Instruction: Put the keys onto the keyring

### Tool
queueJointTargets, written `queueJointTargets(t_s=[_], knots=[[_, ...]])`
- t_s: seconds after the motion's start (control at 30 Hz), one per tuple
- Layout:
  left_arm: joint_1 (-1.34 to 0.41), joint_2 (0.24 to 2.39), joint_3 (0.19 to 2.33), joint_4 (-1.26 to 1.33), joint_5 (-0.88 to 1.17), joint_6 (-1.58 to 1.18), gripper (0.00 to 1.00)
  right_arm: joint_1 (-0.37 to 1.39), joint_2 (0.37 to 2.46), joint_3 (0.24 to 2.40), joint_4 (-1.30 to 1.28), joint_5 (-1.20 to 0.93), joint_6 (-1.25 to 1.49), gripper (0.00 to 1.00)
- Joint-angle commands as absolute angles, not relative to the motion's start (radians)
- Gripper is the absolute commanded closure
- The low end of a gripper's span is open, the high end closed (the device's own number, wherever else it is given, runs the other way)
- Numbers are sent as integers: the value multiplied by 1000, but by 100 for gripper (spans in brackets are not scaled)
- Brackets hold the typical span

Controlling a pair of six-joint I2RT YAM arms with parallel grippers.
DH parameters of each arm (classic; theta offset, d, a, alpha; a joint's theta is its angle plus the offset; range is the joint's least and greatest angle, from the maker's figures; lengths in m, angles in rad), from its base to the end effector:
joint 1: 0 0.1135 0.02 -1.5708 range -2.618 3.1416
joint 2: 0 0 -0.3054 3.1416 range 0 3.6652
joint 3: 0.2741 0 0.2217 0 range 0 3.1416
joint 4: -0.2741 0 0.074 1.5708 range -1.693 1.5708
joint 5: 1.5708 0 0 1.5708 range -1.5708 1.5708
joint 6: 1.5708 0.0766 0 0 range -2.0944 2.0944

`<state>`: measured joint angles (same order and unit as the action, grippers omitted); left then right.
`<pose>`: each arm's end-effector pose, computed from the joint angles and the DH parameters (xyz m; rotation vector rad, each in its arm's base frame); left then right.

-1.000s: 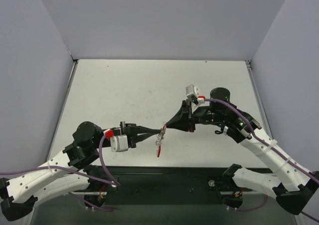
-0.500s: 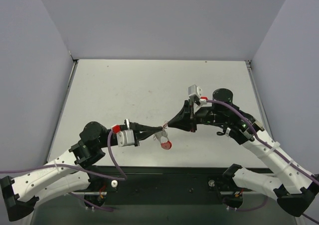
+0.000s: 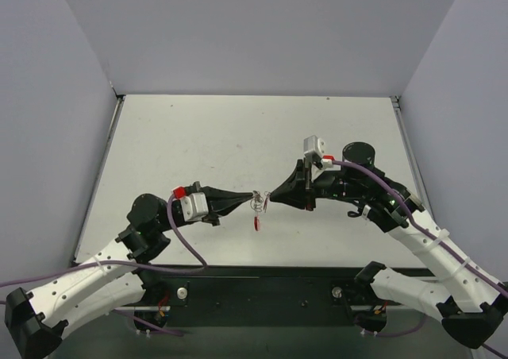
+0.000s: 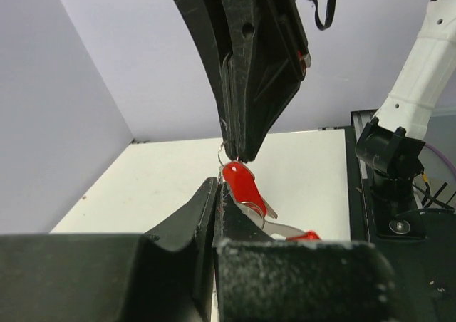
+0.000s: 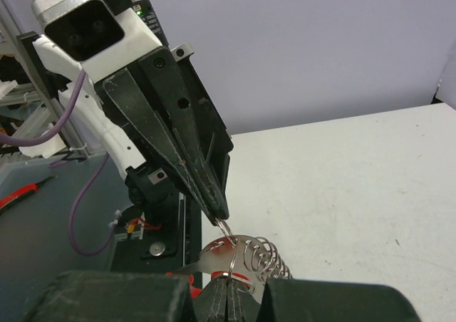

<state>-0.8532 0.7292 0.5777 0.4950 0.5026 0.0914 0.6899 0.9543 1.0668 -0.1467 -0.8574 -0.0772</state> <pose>0.0677 -0.1336 0.3916 0.9754 0.9068 -0.9586 0.0964 0.1547 0.4420 -1.2330 1.1988 1.1440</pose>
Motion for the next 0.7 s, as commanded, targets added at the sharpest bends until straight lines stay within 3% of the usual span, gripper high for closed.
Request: queueJointTargets(t_s=[0.0,0.33,0.67], knots=[[-827,742,534,594,525,43,100,680,959,1055,-123,-851,-94,100],[-808,802,416,653,473,-35,100,655,997,988,-118,-819,-74,100],[-770,968,201,1003,439,-173,100,632,1026,922,-86,-808,-57,100]])
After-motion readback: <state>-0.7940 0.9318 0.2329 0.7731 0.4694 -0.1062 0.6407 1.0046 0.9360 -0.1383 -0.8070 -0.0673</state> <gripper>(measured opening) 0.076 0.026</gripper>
